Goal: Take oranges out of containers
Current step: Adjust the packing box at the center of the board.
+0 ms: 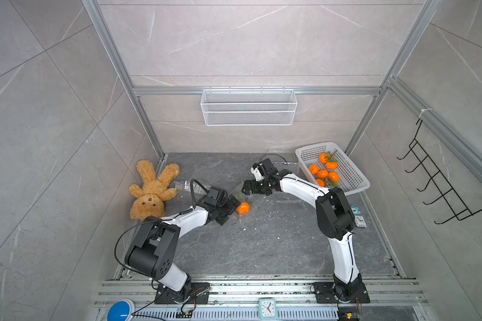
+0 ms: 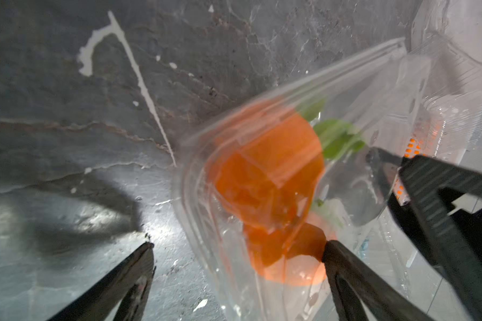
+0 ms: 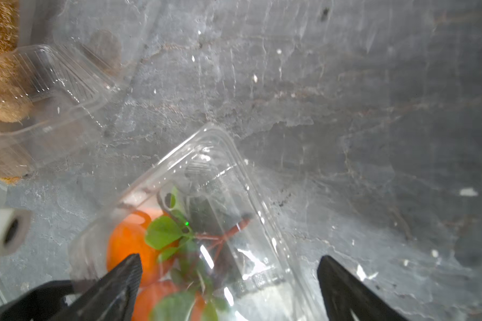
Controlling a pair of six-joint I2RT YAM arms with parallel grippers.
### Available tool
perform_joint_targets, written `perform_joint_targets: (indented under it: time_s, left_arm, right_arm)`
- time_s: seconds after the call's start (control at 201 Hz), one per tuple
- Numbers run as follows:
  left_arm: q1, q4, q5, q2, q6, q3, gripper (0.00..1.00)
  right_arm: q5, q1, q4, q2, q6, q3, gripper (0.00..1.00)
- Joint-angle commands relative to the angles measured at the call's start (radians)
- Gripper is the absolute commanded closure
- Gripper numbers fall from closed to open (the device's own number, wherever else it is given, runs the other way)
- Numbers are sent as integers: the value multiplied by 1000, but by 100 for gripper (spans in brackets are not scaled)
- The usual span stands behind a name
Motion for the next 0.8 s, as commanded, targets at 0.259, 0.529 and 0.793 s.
perform_joint_targets:
  time_s: [0.259,0.529,0.793]
  left_arm:
    - [79,-80,8,98,106,215,4]
    - [148,-122,100,187,172,317,4]
    - [174,-224,117,192,241,395,4]
  right_arm:
    - [-37,56,216,-345,210,-415,0]
    - [32,100,159,-467,244,-535,0]
    - [131,95,24,-460,172,-466,0]
